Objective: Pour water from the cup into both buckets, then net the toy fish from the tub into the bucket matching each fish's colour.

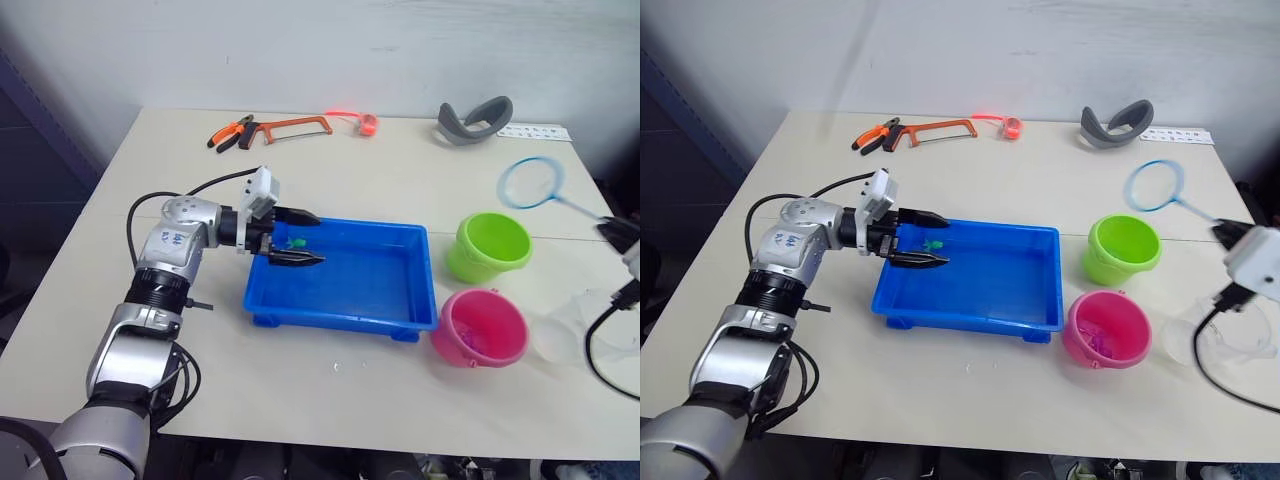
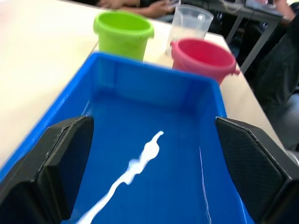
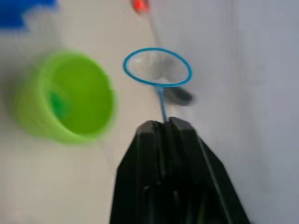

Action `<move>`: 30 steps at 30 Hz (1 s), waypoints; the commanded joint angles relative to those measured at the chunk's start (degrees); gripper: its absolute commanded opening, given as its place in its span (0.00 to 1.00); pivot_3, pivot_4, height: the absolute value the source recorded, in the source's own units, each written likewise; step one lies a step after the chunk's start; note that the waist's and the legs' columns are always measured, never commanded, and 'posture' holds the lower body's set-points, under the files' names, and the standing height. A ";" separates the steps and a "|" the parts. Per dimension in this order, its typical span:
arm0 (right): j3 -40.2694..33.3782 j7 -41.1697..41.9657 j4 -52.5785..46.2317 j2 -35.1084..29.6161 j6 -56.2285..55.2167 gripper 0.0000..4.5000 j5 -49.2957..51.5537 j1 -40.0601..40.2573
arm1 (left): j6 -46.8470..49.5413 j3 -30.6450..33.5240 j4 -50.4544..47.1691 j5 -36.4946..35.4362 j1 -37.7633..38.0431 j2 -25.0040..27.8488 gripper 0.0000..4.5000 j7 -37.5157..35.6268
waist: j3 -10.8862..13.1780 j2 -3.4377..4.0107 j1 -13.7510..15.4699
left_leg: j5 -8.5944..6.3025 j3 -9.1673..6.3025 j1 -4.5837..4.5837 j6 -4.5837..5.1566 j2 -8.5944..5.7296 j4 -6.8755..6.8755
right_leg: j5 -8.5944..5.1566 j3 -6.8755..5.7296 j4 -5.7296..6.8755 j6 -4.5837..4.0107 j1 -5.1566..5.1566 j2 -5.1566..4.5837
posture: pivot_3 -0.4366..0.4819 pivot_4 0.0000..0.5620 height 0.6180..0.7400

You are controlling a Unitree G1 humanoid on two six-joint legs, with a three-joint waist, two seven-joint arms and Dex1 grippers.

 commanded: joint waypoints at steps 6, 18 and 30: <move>13.39 -5.45 -12.95 -3.39 26.20 0.00 31.92 -16.58 | 1.92 3.37 -7.27 0.08 5.29 6.75 1.00 1.77 | 0.01 -0.07 1.03 | -0.03 -0.30 -0.10 0.04 -0.13 0.18 | 0.00 0.00 -0.09 0.00 0.10 -0.20 | 0.48 0.27 1.00; 43.34 -4.68 0.31 7.86 33.33 0.00 16.47 -37.71 | 6.64 8.46 -13.69 -1.07 11.62 14.08 1.00 4.44 | 0.01 -0.07 1.25 | -0.04 -0.32 -0.17 0.06 -0.10 0.07 | 0.00 -0.01 -0.11 -0.01 -0.06 -0.24 | 0.48 0.27 1.00; 51.76 -2.54 15.42 21.08 30.07 0.00 2.23 -46.86 | 8.05 9.17 -17.54 -1.54 12.79 14.01 1.00 7.28 | 0.01 -0.07 0.10 | -0.01 -0.32 -0.19 0.01 -0.10 0.01 | 0.00 -0.17 0.01 -0.01 -0.17 -0.24 | 0.48 0.27 1.00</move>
